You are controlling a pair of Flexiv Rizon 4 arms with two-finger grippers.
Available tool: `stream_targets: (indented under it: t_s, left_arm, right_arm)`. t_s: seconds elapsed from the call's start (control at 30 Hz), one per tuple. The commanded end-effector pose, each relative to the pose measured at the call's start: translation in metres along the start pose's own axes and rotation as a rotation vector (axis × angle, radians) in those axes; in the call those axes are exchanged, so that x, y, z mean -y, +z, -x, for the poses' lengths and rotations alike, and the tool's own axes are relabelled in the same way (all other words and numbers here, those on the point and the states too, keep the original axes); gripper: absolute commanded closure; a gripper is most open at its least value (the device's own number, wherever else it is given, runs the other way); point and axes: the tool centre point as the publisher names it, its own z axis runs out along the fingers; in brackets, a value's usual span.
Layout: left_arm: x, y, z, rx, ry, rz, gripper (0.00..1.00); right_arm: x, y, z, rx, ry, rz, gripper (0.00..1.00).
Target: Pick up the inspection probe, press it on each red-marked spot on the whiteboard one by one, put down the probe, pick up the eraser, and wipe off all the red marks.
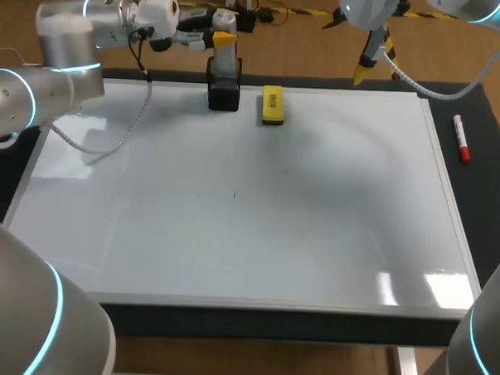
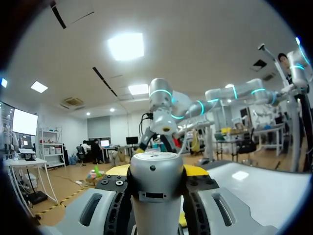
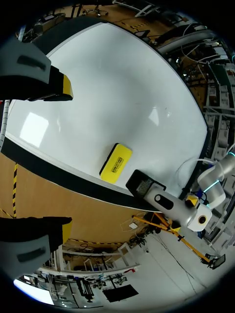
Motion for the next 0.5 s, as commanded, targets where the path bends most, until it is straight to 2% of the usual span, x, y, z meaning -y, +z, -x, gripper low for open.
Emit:
stream_targets:
  t_s: [0.03, 0.5]
  left_arm:
    - [-0.009, -0.004, 0.003, -0.009, -0.001, -0.016, 1.00]
    - [-0.027, -0.011, 0.006, -0.011, -0.022, -0.026, 1.00]
  right_arm:
    - [0.000, -0.001, 0.000, -0.005, -0.001, -0.003, 0.00]
    - [0.000, -0.001, 0.000, -0.005, -0.001, -0.003, 0.00]
